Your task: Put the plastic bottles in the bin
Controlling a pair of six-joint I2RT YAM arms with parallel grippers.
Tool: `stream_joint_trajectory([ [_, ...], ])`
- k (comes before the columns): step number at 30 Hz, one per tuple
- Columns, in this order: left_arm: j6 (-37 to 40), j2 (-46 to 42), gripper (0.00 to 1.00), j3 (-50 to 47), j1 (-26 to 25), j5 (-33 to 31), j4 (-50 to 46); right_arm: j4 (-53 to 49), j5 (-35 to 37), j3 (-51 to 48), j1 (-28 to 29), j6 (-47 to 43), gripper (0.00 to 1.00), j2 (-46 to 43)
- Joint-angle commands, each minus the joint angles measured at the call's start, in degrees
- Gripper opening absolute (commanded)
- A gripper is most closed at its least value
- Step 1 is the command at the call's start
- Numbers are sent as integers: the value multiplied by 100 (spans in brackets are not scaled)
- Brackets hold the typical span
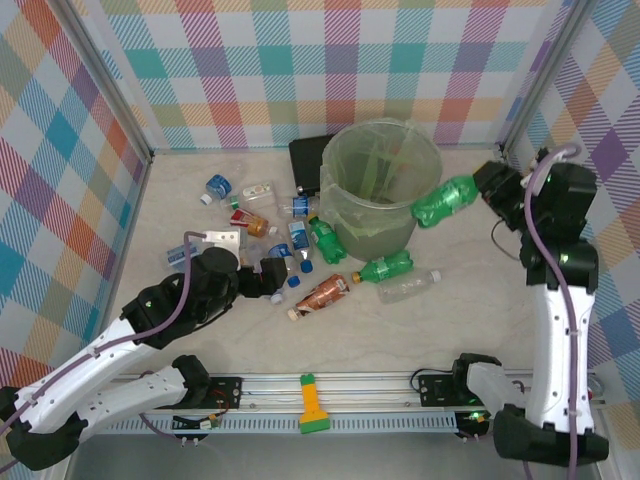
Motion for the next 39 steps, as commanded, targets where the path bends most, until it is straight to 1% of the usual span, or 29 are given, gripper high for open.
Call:
stream_joint_trajectory([
  [1, 285, -57, 100, 329, -79, 266, 100, 682, -94, 664, 132, -306, 30, 463],
  [4, 367, -128, 100, 371, -74, 415, 147, 980, 223, 1106, 548, -767, 32, 1017],
  [7, 405, -276, 100, 339, -75, 648, 238, 1286, 519, 1419, 1213, -1509, 32, 1556],
  [10, 371, -426, 100, 362, -74, 638, 168, 1437, 848, 1657, 1903, -2281, 32, 1997],
  [13, 338, -567, 99, 376, -75, 526, 49, 1681, 1209, 1671, 2483, -2993, 32, 2307],
  [19, 230, -783, 100, 390, -74, 381, -227, 2028, 1739, 1370, 3233, -3867, 31, 2631],
  [23, 187, -876, 100, 390, -74, 389, -275, 2240, 1900, 1056, 3496, -4118, 31, 2670],
  [29, 186, -911, 99, 361, -78, 336, -314, 2371, 2267, 708, 3662, -4514, 31, 2671],
  [39, 159, -893, 99, 345, -74, 329, -293, 2323, 2348, 516, 3662, -4463, 31, 2650],
])
